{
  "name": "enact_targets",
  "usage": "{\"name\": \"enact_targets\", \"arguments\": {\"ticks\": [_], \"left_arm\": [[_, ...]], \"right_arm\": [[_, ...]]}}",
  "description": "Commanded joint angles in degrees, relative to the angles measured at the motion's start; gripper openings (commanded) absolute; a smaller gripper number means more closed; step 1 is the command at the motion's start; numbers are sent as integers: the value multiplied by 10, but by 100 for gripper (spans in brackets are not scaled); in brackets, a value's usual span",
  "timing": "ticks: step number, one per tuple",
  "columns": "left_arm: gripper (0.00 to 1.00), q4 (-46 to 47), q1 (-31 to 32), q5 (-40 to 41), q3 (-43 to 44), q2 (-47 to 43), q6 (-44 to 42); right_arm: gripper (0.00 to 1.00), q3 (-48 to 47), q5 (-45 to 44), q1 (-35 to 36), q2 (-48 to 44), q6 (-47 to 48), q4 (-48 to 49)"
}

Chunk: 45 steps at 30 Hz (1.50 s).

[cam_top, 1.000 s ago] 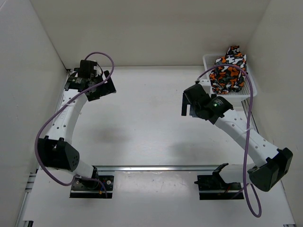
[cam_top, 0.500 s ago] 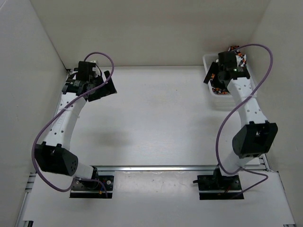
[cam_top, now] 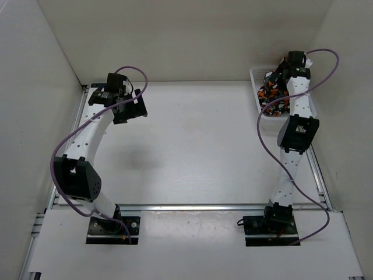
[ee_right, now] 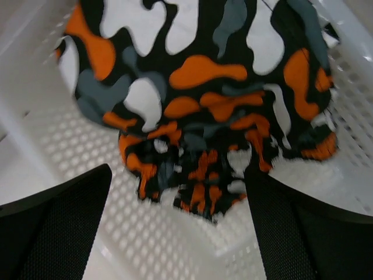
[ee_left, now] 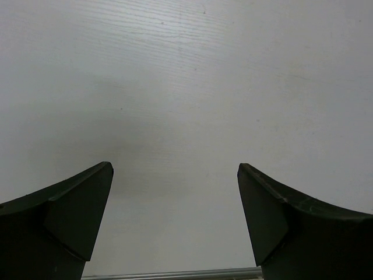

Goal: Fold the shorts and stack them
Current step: Grab the shorts from the pile, then move the shorts to the center of the board

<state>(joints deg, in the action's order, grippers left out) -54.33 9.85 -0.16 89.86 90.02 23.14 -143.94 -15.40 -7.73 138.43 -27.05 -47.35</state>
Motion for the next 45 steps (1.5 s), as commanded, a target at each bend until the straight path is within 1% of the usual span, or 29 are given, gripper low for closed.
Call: {"name": "enact_targets", "arguments": {"ticks": [1,2,3,4,5,8,9,10,11,12,13,15,18,19,20,22,23,25,26,28,29,31,32,34,37,38,42,43,45], "left_arm": [[99,4,4,13,22,6,-10],[99,4,4,13,22,6,-10],[99,4,4,18,22,6,-10],[99,4,10,18,22,11,-15],[99,4,10,18,22,11,-15],[99,4,10,18,22,25,-15],[99,4,16,24,27,25,-15],[99,4,16,24,33,34,-15],[99,4,21,24,33,39,-10],[99,-2,21,24,40,47,-10],[99,-2,26,24,40,47,-10],[99,-2,32,24,45,53,-4],[99,-2,44,24,45,35,-4],[99,-2,44,24,45,29,-4],[99,-2,44,24,37,23,-4],[99,-7,44,30,32,3,-4],[99,-7,44,38,32,-5,-4],[99,-12,44,45,32,-24,-4],[99,-17,38,51,27,-31,-4],[99,-17,19,46,27,-45,2],[99,-17,9,39,27,-59,2],[99,-34,-15,33,39,-70,9],[99,-34,-22,33,52,-81,9],[99,-49,-36,33,68,-86,14],[99,-55,-61,33,95,-113,14],[99,-61,-73,27,108,-118,14],[99,-66,-94,20,119,-142,14],[99,-66,-94,6,119,-150,14],[99,-66,-94,-5,114,-157,14]], "right_arm": [[99,-46,27,-19,68,-24,45],[99,-34,34,-24,82,-30,71],[97,-21,34,-24,88,-36,120],[95,-12,34,-24,93,-43,136],[90,-12,34,-29,107,-43,147],[60,-36,47,-29,125,-38,172],[38,-36,47,-29,125,-32,172],[24,-36,53,-29,125,-32,178],[14,-21,53,-29,102,-32,178],[8,-8,53,-29,87,-32,178],[0,5,53,-29,52,-32,183],[0,50,58,-29,10,-37,183],[0,100,87,-5,-108,-22,183],[0,118,87,1,-133,-7,183],[0,124,94,15,-181,1,183],[0,130,107,29,-225,26,177],[0,130,120,43,-268,31,172],[0,130,141,58,-307,38,165],[0,130,153,76,-344,46,165],[0,119,167,99,-371,46,140],[0,100,180,123,-389,53,133],[0,93,204,150,-407,59,125],[0,86,213,182,-424,66,120],[0,86,234,215,-440,71,120],[0,80,257,293,-462,71,120],[0,86,257,307,-462,71,120],[0,169,271,358,-497,77,114],[0,229,271,358,-511,83,114],[0,305,262,345,-533,83,117]]}}
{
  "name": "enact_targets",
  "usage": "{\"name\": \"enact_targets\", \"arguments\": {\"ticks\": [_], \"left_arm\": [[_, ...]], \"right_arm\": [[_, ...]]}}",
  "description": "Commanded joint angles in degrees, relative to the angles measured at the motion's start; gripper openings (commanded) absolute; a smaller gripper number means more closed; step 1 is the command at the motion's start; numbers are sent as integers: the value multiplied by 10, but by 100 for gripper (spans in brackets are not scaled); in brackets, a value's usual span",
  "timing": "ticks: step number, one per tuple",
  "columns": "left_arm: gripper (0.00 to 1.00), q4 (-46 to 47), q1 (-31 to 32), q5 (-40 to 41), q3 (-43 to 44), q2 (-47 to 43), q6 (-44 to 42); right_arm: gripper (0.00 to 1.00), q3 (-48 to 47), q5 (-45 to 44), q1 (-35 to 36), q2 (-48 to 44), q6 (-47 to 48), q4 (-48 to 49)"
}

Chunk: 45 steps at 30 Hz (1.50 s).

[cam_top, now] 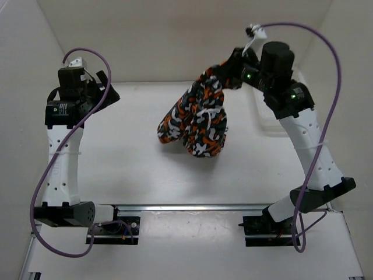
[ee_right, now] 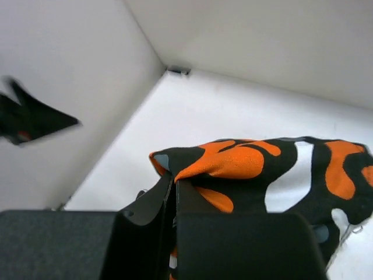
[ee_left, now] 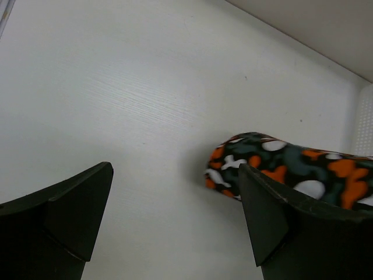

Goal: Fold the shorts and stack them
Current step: Move the shorts to the center of the board, then flatten the shorts out

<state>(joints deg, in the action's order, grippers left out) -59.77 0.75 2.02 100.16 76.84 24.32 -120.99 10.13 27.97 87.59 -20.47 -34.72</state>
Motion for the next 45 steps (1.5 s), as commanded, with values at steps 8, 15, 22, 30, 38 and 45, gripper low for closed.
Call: {"name": "enact_targets", "arguments": {"ticks": [8,15,22,30,38,45], "left_arm": [[99,-14,19,-108,-55,-4,-17],[99,2,73,-112,-238,-29,16],[99,87,200,-189,-399,-29,122],[99,100,246,-138,-385,3,145],[99,119,220,-100,-400,150,197],[99,133,215,-63,-343,233,224]], "right_arm": [[96,207,-4,-201,59,-12,-61],[95,390,-60,-91,-62,-23,-55],[100,586,-30,32,-156,-176,-97],[100,713,87,19,-194,-295,-2],[87,748,110,-9,-119,-350,135],[18,721,81,-9,-86,-338,158]]}}
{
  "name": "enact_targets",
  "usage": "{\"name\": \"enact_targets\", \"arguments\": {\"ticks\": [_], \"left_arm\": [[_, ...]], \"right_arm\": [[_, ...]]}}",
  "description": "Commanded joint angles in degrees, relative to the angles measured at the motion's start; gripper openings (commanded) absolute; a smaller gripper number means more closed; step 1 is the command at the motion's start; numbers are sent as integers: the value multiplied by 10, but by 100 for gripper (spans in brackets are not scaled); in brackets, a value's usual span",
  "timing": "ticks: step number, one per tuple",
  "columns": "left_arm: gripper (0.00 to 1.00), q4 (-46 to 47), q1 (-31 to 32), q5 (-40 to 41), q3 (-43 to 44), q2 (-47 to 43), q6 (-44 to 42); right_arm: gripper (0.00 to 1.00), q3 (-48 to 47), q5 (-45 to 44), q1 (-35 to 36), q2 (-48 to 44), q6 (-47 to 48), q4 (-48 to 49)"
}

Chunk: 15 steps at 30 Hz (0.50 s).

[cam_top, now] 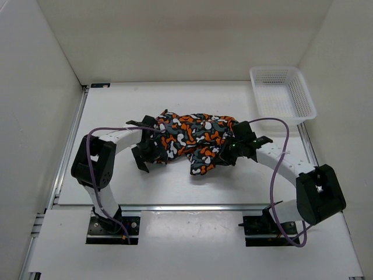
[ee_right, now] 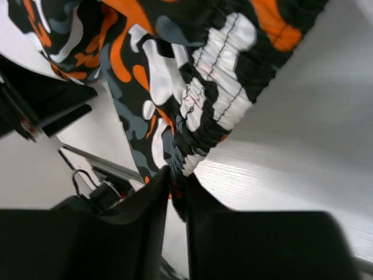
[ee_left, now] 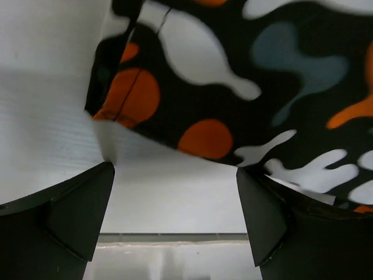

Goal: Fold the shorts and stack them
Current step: Flatten the shorts out

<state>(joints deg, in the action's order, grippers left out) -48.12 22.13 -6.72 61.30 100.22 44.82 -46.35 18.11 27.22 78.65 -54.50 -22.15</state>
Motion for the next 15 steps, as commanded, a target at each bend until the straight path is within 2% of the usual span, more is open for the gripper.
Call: {"name": "enact_targets", "arguments": {"ticks": [1,2,3,4,6,7,10,12,14,15], "left_arm": [[96,16,1,30,56,9,14],[90,16,-4,30,65,19,14],[82,16,-4,37,81,39,7],[53,16,-10,43,88,49,7],[20,16,-24,43,108,73,-11],[10,16,-31,34,115,79,-17],[10,-33,-42,62,156,68,-23],[10,-84,-52,114,201,28,-23],[10,-123,-60,158,244,-6,-23],[10,-143,-70,169,295,-25,-33]], "right_arm": [[11,-25,1,-2,4,9,26],[0,-33,1,-2,4,15,20],[0,-38,-4,-2,4,22,6],[0,-51,-4,-2,4,36,-1],[0,-64,-11,-7,-4,51,-21],[0,-80,-16,-7,-4,68,-27],[0,-134,-10,-13,-19,112,-59],[0,-182,3,-19,-19,141,-103],[0,-287,13,-19,-24,185,-147],[0,-323,13,-19,-30,200,-187]]}}
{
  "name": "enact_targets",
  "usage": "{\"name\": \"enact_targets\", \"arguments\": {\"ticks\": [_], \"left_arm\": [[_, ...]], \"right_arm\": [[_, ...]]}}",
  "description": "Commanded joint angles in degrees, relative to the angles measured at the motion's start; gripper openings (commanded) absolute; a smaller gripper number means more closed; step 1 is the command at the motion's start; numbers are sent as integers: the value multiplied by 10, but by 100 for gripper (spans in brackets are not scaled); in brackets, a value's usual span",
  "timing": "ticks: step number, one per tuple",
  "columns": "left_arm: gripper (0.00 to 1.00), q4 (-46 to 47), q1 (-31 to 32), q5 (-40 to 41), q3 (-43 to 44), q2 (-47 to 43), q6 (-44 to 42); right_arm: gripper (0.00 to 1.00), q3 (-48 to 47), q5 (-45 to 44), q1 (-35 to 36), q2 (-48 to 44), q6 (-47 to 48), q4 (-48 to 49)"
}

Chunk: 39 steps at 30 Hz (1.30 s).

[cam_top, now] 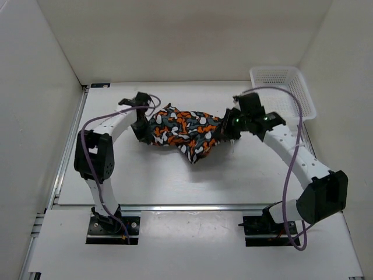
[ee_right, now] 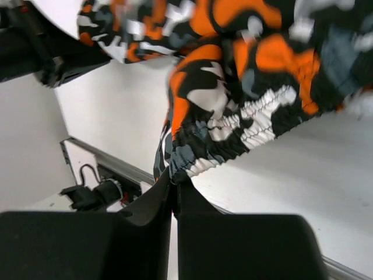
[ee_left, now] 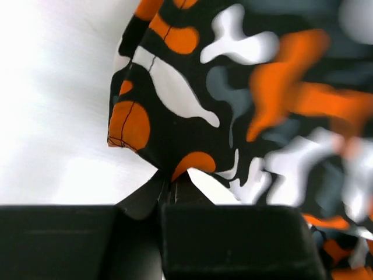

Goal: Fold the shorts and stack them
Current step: Flatten the shorts out

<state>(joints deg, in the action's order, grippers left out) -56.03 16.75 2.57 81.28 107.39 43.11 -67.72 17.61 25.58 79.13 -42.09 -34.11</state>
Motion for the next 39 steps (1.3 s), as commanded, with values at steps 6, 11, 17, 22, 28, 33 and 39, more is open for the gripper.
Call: {"name": "enact_targets", "arguments": {"ticks": [6,11,17,22,28,33,39], "left_arm": [[10,-134,-49,80,345,-185,-97],[10,-182,-70,50,475,-54,-128],[77,-206,-100,-19,603,132,-147],[99,-202,-89,23,492,53,-141],[92,-134,-77,-25,93,-200,-102],[81,-72,-31,-141,-238,-369,10],[79,-26,24,-167,-392,-431,121]], "right_arm": [[0,-311,-47,-3,-54,192,-175],[0,-264,-113,-8,-69,223,-149],[0,-124,-135,-44,0,199,-46],[0,-86,-125,-51,63,186,-46],[0,-30,-144,-51,57,181,-51],[0,1,-138,-62,34,176,-56],[0,9,-128,-73,27,170,-56]]}}
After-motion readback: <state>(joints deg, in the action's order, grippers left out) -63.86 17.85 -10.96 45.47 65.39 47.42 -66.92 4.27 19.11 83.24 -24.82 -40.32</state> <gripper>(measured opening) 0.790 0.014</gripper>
